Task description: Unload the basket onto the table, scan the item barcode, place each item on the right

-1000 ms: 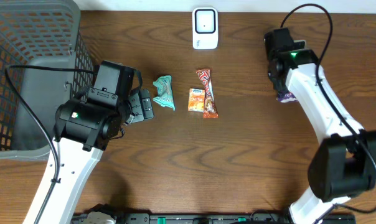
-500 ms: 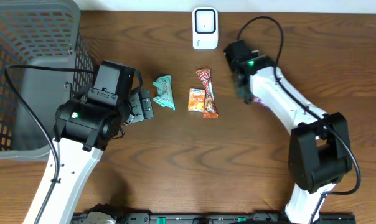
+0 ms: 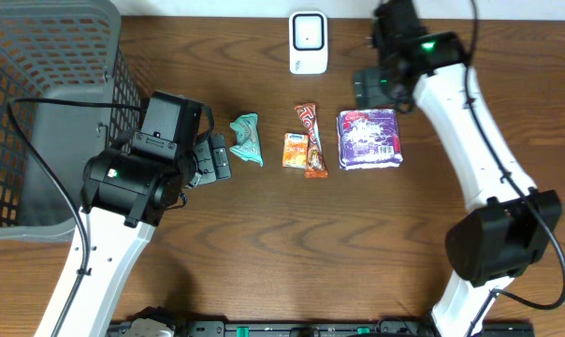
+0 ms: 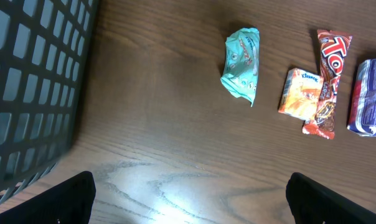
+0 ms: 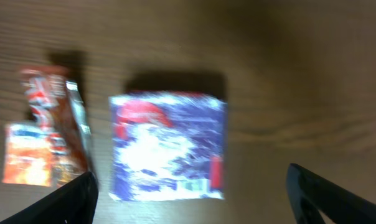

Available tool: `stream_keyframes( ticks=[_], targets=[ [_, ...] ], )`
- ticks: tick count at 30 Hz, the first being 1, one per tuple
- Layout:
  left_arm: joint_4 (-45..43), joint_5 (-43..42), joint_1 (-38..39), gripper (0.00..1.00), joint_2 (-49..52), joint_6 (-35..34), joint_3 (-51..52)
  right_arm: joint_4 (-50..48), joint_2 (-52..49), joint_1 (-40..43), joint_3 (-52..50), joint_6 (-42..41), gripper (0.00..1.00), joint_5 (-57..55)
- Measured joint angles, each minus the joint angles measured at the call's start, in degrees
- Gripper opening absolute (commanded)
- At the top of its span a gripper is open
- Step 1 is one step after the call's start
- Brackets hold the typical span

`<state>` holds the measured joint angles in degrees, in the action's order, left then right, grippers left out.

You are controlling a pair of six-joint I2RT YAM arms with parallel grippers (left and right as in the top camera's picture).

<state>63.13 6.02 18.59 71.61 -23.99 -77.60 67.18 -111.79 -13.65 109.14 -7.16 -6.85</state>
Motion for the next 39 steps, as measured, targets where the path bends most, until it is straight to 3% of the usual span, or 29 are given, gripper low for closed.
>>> stream_keyframes(
  ticks=[10,16,19,21,24,26,31,35,39],
  targets=[
    [0.0,0.0,0.0,0.98,0.0,0.0,0.0,-3.13,-2.45,18.32,-5.99,12.72,0.9,28.81],
    [0.02,0.0,0.0,0.98,0.0,0.0,0.0,-10.91,-10.58,21.22,-14.23,17.51,0.78,42.62],
    [0.02,0.0,0.0,0.98,0.0,0.0,0.0,-13.03,-14.69,21.2,-15.8,18.27,0.58,46.47],
    [0.0,0.0,0.0,0.98,0.0,0.0,0.0,-13.88,-17.2,21.18,-16.02,18.69,0.32,48.76],
    [0.0,0.0,0.0,0.98,0.0,0.0,0.0,-14.29,-18.51,21.31,-16.02,19.06,0.06,51.93],
    [0.02,0.0,0.0,0.98,0.0,0.0,0.0,-14.34,-18.36,21.35,-15.98,19.34,0.01,52.61],
    [0.02,0.0,0.0,0.98,0.02,0.0,0.0,-11.45,-16.72,20.92,-14.29,15.23,0.01,46.1],
    [0.02,0.0,0.0,0.98,0.02,0.0,0.0,-9.09,-11.23,18.91,-11.85,9.31,0.01,28.11],
    [0.02,0.0,0.0,0.98,0.02,0.0,0.0,-7.37,-2.32,13.75,-10.47,2.21,0.01,2.38]
  ],
)
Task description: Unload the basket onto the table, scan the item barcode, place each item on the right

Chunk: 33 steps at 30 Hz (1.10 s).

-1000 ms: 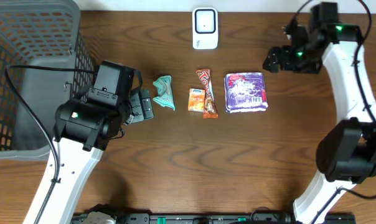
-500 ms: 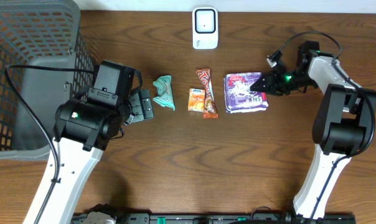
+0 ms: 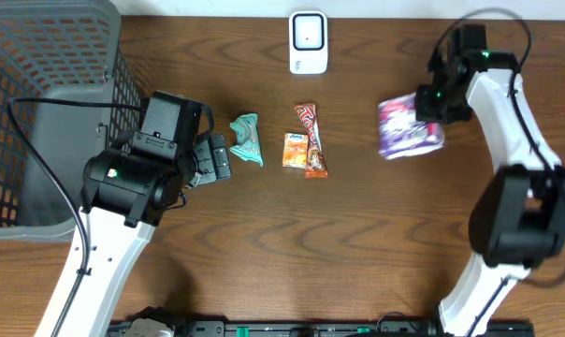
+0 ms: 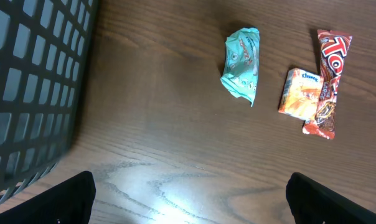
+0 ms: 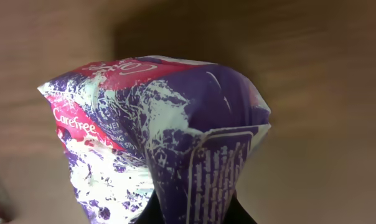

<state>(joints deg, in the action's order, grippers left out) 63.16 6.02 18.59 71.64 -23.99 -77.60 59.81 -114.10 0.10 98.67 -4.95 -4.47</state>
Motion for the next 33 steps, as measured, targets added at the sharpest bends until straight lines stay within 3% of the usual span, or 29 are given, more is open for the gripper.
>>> stream_keyframes(
  ticks=[4,8,10,15,17,22,28,33],
  targets=[
    [0.0,0.0,0.0,0.98,0.0,0.0,0.0,2.08,4.26,-7.67,1.16,-6.75,0.01,-26.34],
    [0.0,0.0,0.0,0.98,0.0,0.0,0.0,2.14,1.92,-11.82,0.37,-9.16,0.02,-36.11],
    [0.0,0.0,0.0,0.98,0.0,0.0,0.0,2.14,-1.01,-13.44,-0.11,-9.92,0.1,-37.29],
    [0.0,0.0,0.0,0.98,0.0,0.0,0.0,-0.48,-7.89,-17.57,-1.2,-11.56,0.34,-32.7],
    [0.0,0.0,0.0,0.98,0.0,0.0,0.0,-2.69,-8.02,-19.56,-1.2,-11.98,0.52,-30.51],
    [0.0,0.0,0.0,0.98,0.0,0.0,0.0,-3.45,-7.67,-24.02,3.8,-11.67,0.73,-19.12],
    [-0.02,0.0,0.0,0.98,0.0,0.0,0.0,3.82,-7.52,-22.16,18.45,-9.33,0.8,-9.09],
    [0.0,0.0,0.0,0.98,0.0,0.0,0.0,9.07,-6.49,-14.78,21.59,-5.33,0.82,-3.69]
  ],
)
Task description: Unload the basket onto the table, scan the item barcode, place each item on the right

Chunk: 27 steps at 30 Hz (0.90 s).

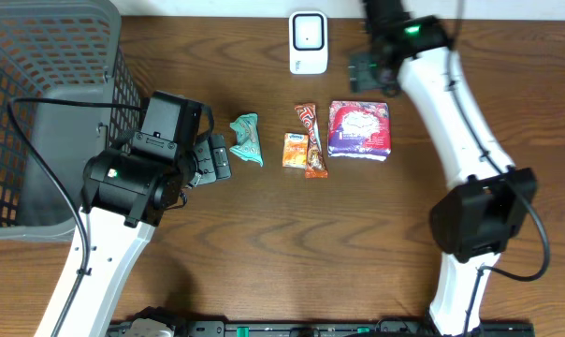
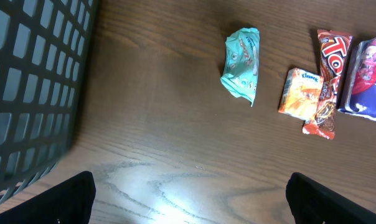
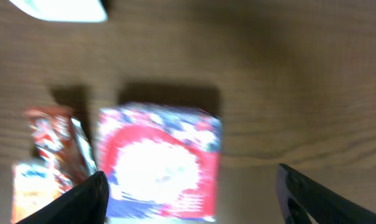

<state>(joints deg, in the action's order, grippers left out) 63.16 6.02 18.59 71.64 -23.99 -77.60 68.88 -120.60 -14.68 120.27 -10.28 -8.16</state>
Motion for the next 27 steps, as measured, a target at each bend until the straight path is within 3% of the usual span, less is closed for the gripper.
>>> stream_keyframes(
  ticks=[7,16,18,22,23,27],
  targets=[
    [0.02,0.0,0.0,0.98,0.0,0.0,0.0,-1.01,-0.42,13.68,-6.93,9.14,0.81,22.29],
    [0.0,0.0,0.0,0.98,0.0,0.0,0.0,-19.47,-2.29,18.58,-27.56,12.41,0.76,42.71],
    [0.0,0.0,0.0,0.98,0.0,0.0,0.0,-24.35,-2.38,18.47,-31.34,11.54,0.64,44.48],
    [0.0,0.0,0.0,0.98,0.0,0.0,0.0,-31.82,-2.38,18.01,-37.53,8.15,0.1,46.71],
    [0.0,0.0,0.0,0.98,0.0,0.0,0.0,-32.89,-2.36,17.9,-38.23,7.28,0.01,47.43],
    [0.0,0.0,0.0,0.98,0.0,0.0,0.0,-35.91,-2.34,17.46,-38.49,3.48,0.01,49.62]
  ],
)
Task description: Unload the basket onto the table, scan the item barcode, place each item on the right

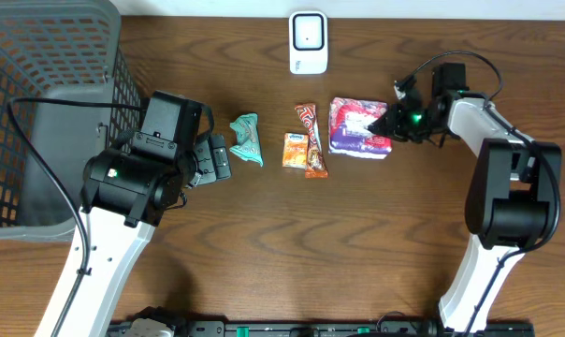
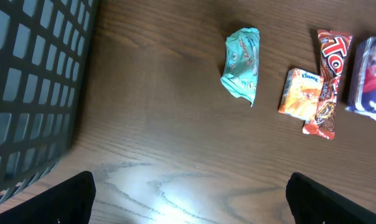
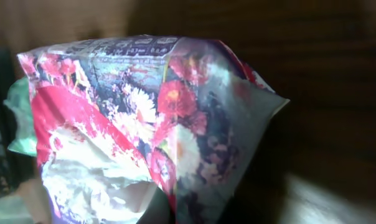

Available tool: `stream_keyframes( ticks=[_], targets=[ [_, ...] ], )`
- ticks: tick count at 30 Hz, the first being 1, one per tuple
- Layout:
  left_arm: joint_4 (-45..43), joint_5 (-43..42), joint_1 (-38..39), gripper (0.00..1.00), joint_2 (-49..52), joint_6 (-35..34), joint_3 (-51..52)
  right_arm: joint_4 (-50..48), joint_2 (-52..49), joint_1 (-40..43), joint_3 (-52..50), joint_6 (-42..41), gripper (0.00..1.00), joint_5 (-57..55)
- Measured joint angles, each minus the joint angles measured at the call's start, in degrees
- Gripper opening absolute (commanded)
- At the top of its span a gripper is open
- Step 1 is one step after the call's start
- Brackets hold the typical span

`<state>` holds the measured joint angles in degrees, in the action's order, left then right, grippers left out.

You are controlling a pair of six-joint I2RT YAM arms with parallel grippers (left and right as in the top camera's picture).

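Observation:
The purple and pink flowered pack (image 1: 357, 126) is next to the red snack bar (image 1: 310, 140), its flowered face up. My right gripper (image 1: 393, 123) is at the pack's right edge, shut on it. In the right wrist view the pack (image 3: 144, 118) fills the frame, its edge pinched at the bottom by my right gripper (image 3: 175, 211). The white scanner (image 1: 308, 42) stands at the table's back edge. My left gripper (image 2: 191, 196) hangs open over bare wood, left of the teal packet (image 2: 241, 62). No barcode is visible.
A small orange packet (image 1: 295, 150) lies against the red bar. The teal packet (image 1: 247, 139) sits between the bar and my left gripper (image 1: 212, 157). A grey mesh basket (image 1: 39, 103) fills the table's left side.
My right gripper was open above the table near the scanner, with the pack lying free. Now it is low at the pack's right edge and shut on it. The left arm has not moved.
The pack first lay purple side up beside the red bar under my open right gripper. Then the gripper held it raised off to the right. Then it lay back by the bar, flowered side up and released. Now the gripper is shut on its right edge.

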<state>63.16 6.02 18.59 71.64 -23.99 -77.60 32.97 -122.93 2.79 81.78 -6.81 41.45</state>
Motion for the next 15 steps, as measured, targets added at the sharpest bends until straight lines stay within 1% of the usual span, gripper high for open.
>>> stream_keyframes(
  ticks=[4,9,12,15],
  targets=[
    [0.0,0.0,0.0,0.98,0.0,0.0,0.0,-5.03,-0.04,-0.85,1.11,-5.57,0.01,4.39],
    [0.0,0.0,0.0,0.98,0.0,0.0,0.0,-17.29,-0.13,-2.27,8.24,-16.26,0.01,8.07],
    [0.0,0.0,0.0,0.98,0.0,0.0,0.0,-27.63,-0.13,-3.72,11.37,-22.82,0.01,6.6],
    [0.0,0.0,0.0,0.98,0.0,0.0,0.0,-35.26,-0.11,-6.29,12.48,-29.03,0.01,1.22]
  ],
)
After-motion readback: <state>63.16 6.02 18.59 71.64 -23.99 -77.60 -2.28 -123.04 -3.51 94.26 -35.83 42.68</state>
